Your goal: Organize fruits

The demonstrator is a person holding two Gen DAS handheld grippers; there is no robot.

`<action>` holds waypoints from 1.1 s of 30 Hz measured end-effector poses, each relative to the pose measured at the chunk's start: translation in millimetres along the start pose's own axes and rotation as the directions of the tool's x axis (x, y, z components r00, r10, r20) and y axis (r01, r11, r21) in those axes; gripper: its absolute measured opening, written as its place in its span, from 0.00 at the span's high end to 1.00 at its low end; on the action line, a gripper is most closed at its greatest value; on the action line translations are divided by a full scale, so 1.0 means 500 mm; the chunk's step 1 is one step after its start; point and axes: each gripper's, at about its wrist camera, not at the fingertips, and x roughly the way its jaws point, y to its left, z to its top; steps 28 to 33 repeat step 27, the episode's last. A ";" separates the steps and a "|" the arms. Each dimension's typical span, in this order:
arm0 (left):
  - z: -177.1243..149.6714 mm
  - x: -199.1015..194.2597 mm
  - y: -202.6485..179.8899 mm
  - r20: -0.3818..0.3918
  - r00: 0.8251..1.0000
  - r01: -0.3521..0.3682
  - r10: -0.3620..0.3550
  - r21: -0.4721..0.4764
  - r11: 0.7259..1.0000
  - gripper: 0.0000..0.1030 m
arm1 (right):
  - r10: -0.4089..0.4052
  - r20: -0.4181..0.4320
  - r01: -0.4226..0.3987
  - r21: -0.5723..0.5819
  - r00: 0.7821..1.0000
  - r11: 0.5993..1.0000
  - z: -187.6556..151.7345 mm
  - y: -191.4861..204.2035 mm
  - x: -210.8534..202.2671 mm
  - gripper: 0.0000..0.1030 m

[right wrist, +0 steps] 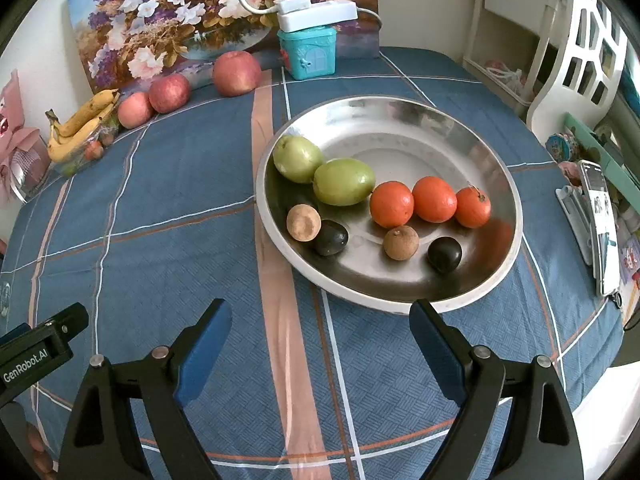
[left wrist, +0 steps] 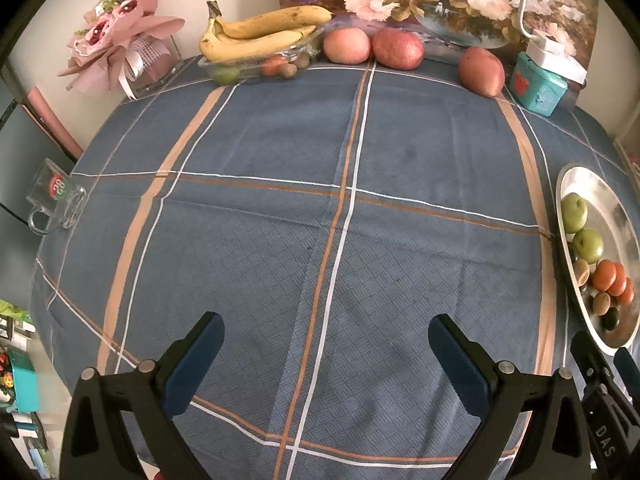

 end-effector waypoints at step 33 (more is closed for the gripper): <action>-0.002 0.011 0.007 -0.031 0.999 -0.024 0.023 -0.012 1.000 0.00 | 0.000 -0.022 0.000 0.002 1.000 1.000 -0.004 -0.003 0.005 0.12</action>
